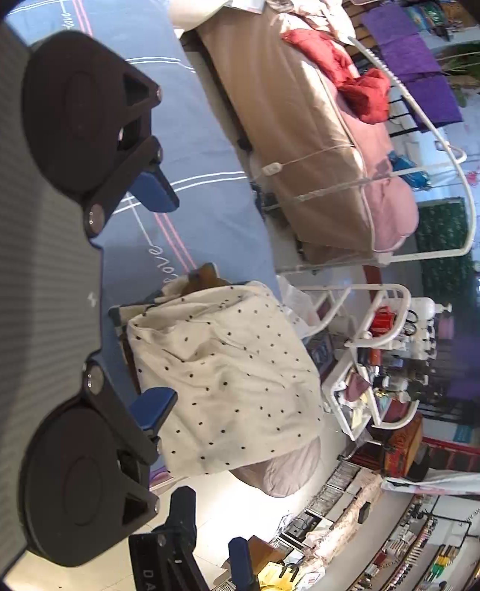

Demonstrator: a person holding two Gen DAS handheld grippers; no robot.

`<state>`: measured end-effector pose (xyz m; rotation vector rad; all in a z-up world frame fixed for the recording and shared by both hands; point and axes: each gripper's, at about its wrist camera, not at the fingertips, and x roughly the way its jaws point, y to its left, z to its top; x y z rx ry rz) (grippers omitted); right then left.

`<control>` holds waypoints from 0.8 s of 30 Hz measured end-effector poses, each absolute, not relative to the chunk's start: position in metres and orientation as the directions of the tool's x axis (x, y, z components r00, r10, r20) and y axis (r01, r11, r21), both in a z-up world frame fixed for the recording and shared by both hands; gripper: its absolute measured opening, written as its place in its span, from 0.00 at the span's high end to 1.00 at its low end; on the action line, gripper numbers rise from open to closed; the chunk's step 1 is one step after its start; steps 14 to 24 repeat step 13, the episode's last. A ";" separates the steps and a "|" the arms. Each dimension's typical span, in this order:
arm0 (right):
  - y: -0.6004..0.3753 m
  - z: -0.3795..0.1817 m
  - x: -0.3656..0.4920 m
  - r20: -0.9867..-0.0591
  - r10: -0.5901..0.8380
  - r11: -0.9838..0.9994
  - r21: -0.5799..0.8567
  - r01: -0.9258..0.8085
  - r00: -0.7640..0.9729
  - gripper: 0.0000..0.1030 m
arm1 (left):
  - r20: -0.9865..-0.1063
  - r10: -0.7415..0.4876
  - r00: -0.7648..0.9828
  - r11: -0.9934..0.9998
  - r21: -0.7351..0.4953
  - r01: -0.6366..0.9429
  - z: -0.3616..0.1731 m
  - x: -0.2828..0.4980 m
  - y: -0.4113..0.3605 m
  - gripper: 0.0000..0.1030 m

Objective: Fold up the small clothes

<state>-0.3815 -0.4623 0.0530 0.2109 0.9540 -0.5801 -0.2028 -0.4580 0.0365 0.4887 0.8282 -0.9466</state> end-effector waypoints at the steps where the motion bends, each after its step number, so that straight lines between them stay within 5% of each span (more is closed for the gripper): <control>1: -0.463 0.053 -0.381 -0.817 -0.372 0.829 -0.079 0.553 0.441 0.00 | -0.782 -0.528 0.332 0.509 0.022 0.861 0.037 -0.205 -0.457 0.02; 24: -0.466 0.050 -0.383 -0.818 -0.367 0.829 -0.073 0.554 0.442 0.00 | -0.768 -0.537 0.350 0.506 0.039 0.861 0.041 -0.211 -0.459 0.00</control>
